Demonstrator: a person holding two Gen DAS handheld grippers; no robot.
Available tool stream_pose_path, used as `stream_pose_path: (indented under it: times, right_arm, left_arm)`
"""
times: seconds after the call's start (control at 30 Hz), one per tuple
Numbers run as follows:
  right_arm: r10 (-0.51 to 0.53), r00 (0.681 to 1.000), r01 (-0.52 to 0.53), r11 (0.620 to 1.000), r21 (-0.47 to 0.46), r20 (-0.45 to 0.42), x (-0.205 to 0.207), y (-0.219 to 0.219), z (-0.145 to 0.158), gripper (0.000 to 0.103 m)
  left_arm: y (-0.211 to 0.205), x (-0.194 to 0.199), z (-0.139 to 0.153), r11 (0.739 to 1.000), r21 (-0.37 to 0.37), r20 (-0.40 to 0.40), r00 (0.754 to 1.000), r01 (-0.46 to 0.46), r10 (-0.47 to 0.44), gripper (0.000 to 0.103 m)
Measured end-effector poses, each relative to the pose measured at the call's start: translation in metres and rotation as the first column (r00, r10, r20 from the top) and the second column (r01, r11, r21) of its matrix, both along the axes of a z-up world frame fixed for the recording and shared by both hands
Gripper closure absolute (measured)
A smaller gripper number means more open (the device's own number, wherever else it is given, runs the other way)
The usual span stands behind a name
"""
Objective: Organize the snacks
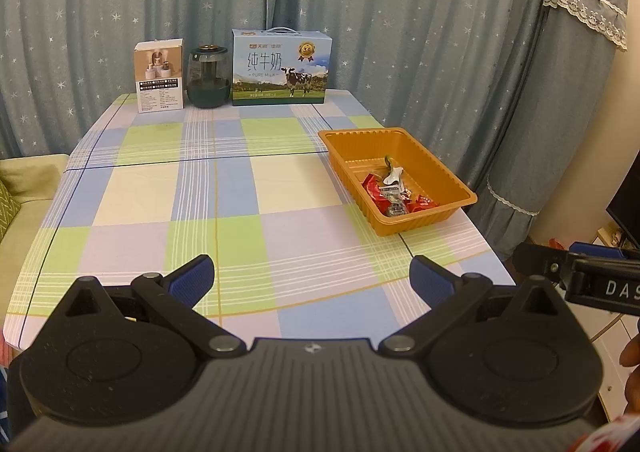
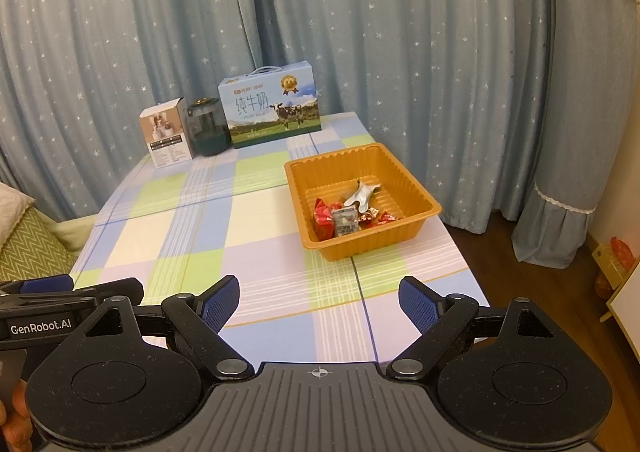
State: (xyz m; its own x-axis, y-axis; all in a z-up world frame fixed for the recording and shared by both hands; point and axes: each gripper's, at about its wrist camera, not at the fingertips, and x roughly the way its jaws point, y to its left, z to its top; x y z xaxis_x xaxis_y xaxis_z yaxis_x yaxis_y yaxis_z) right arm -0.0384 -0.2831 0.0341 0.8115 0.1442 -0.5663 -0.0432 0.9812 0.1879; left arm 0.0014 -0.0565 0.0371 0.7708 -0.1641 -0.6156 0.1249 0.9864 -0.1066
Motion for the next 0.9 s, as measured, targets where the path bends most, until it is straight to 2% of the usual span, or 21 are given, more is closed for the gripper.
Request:
stream_pose_path:
  times: [0.9]
  right_arm:
    - [-0.005, 1.0, 0.005, 1.0, 0.002, 0.0, -0.0005, -0.0013, -0.0013, 0.017]
  left_arm:
    - [-0.0023, 0.0007, -0.0009, 1.0, 0.0, -0.003, 1.0, 0.003, -0.003, 0.0]
